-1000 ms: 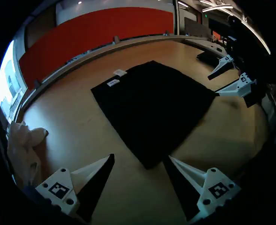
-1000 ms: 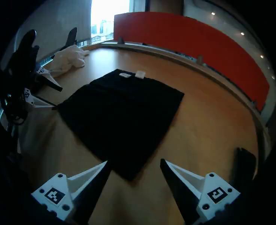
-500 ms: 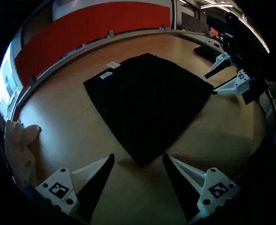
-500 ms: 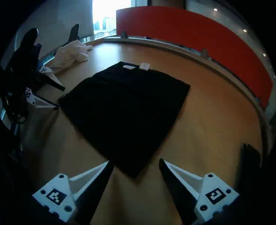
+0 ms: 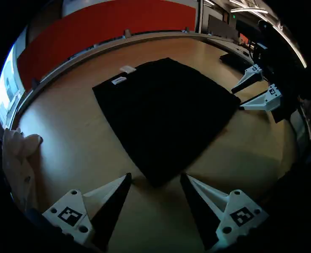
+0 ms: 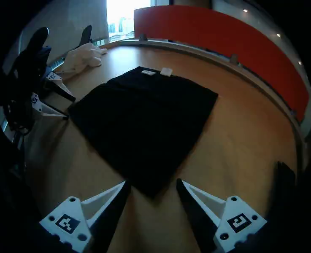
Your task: Fold towel
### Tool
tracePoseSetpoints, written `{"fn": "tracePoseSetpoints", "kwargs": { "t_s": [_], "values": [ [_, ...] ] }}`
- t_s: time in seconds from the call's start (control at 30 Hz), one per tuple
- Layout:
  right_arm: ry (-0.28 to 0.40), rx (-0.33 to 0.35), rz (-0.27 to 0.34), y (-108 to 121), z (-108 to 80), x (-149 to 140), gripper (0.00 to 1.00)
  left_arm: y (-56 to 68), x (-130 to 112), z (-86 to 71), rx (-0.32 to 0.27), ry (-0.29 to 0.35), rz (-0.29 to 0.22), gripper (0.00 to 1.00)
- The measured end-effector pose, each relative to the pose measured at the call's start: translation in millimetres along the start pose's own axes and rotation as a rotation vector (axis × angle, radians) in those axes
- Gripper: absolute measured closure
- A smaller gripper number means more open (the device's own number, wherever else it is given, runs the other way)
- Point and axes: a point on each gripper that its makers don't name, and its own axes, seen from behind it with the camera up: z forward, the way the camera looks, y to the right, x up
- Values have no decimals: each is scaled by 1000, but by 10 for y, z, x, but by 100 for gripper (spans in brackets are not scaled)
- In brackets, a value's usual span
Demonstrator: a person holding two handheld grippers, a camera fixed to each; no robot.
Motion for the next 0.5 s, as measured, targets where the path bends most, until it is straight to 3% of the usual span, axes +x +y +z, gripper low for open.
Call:
{"fn": "tracePoseSetpoints", "kwargs": {
  "t_s": [0.4,0.5],
  "values": [
    [2,11,-13,-33,-3,-2,31,48,0,13,-7,-4,5,25],
    [1,14,-17,-47,1,-5,39,71,1,19,-13,-7,12,29]
  ]
}}
